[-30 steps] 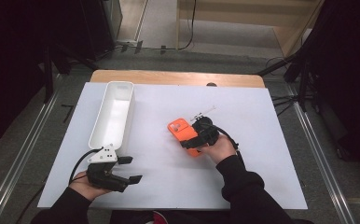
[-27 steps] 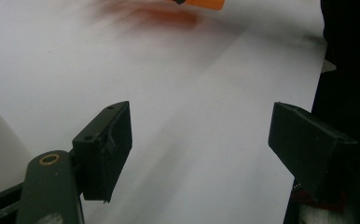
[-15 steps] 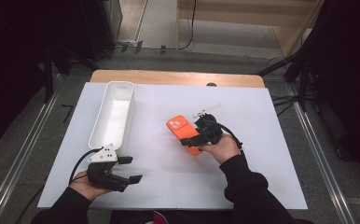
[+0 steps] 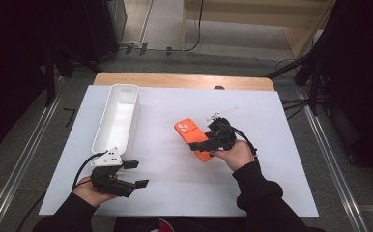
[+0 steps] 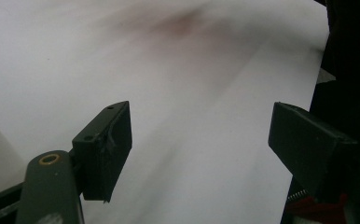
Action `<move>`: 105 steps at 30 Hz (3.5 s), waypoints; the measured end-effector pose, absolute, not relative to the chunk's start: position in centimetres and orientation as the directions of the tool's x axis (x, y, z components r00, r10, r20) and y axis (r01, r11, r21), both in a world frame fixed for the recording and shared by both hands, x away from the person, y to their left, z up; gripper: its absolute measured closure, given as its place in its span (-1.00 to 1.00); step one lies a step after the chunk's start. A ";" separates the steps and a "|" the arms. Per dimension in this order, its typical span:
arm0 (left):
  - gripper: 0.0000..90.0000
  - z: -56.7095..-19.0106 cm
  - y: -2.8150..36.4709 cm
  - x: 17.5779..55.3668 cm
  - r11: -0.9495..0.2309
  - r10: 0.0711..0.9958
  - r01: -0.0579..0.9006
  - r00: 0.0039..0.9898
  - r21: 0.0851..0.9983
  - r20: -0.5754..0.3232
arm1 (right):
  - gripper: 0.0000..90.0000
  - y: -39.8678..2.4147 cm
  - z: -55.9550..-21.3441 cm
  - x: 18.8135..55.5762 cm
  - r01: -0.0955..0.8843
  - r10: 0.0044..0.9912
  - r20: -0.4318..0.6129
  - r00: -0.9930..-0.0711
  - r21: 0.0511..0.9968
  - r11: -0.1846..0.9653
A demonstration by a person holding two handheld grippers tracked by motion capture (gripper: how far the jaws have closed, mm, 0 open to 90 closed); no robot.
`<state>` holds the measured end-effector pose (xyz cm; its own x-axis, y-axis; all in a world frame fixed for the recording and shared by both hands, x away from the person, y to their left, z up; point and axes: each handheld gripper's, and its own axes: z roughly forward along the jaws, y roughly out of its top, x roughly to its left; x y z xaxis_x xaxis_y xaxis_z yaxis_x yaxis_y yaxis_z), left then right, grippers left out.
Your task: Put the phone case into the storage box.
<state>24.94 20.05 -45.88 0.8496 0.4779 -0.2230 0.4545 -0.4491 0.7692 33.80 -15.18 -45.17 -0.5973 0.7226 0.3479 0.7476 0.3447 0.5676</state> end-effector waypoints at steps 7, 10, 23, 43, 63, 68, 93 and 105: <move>-0.51 -45.5 19.5 25.0 -0.432 0.477 0.466 0.844 0.772 -0.243 | -0.68 -16.0 -45.0 32.9 0.750 0.715 0.368 -0.595 0.574 0.329; -0.51 -45.3 19.3 25.2 -0.421 0.483 0.479 0.837 0.770 -0.257 | -0.68 -16.3 -44.9 32.5 0.749 0.714 0.370 -0.594 0.577 0.325; -0.51 -44.2 18.1 26.1 -0.377 0.505 0.506 0.814 0.776 -0.286 | -0.68 -18.0 -45.0 31.1 0.765 0.719 0.407 -0.564 0.584 0.270; -0.53 -42.5 15.0 29.0 -0.368 0.548 0.544 0.782 0.754 -0.297 | -0.68 -18.4 -45.8 30.5 0.784 0.723 0.438 -0.534 0.577 0.229; -0.52 -42.1 13.5 32.5 -0.317 0.587 0.618 0.723 0.719 -0.363 | -0.68 -17.6 -46.3 31.3 0.778 0.733 0.434 -0.524 0.594 0.204; -0.52 -42.3 13.1 33.3 -0.307 0.608 0.635 0.704 0.709 -0.367 | -0.68 -17.5 -46.6 31.5 0.778 0.740 0.432 -0.516 0.597 0.194; -0.51 -41.9 11.0 36.2 -0.260 0.638 0.656 0.668 0.709 -0.384 | -0.68 -15.9 -47.6 32.2 0.788 0.771 0.421 -0.477 0.593 0.164; -0.51 -42.1 10.7 37.6 -0.237 0.670 0.689 0.626 0.685 -0.398 | -0.68 -15.8 -47.7 32.3 0.795 0.789 0.441 -0.428 0.599 0.096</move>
<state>37.58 10.70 -42.09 0.6264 0.6702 -0.3981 0.6890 -0.2371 0.6849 32.33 -15.84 -47.71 -0.4275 0.7891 0.4410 0.7950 0.0959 0.5990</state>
